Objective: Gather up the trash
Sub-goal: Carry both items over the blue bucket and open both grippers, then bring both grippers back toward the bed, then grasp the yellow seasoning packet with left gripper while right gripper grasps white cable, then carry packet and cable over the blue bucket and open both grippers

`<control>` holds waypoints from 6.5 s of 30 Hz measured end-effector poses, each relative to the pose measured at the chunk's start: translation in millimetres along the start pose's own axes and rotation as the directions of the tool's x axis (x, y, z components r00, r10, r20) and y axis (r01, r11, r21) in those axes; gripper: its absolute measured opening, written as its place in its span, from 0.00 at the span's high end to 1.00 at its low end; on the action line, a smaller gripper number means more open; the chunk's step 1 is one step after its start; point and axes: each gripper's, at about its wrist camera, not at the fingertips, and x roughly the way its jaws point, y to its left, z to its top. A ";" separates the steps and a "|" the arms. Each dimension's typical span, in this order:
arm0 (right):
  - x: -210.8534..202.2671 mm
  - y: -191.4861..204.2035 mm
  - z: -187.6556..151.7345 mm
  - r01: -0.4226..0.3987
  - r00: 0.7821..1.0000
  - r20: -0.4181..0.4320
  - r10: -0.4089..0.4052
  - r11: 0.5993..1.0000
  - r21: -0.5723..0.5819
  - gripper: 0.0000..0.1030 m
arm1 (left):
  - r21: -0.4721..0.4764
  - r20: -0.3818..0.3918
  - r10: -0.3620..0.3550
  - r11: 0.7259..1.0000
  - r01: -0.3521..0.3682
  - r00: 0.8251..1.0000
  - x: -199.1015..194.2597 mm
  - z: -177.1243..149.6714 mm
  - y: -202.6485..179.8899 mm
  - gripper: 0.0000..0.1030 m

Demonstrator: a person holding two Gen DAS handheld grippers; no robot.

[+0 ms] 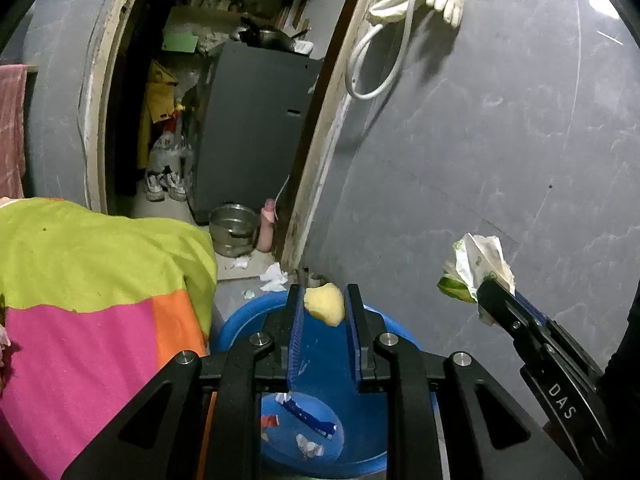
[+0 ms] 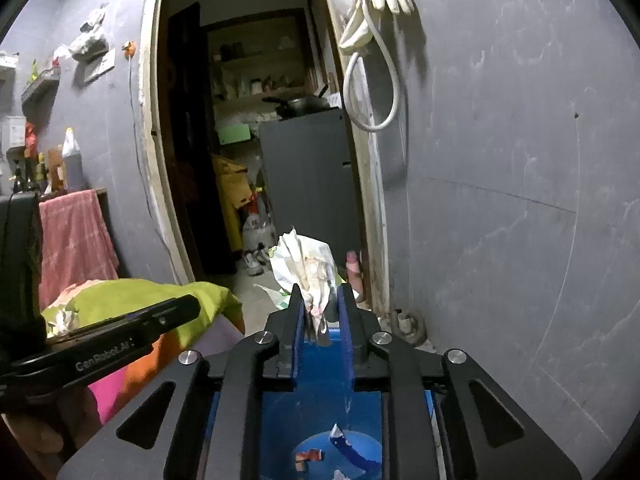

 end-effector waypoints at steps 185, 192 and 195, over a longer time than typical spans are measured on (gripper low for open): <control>4.8 -6.6 -8.9 -0.030 0.991 -0.129 0.035 0.999 0.038 0.81 | 0.019 -0.108 0.118 0.993 -0.117 0.987 16.1 -20.6 -8.2 0.82; 3.6 -4.2 -6.6 -0.033 0.993 -0.111 0.038 0.999 0.041 0.78 | -0.007 -0.105 0.113 0.993 -0.114 0.988 5.8 -18.3 -3.6 0.73; -2.7 -1.9 -4.4 -0.034 0.996 -0.085 0.037 0.999 0.037 0.72 | -0.019 -0.089 0.103 0.994 -0.105 0.991 -2.2 -15.3 -1.5 0.71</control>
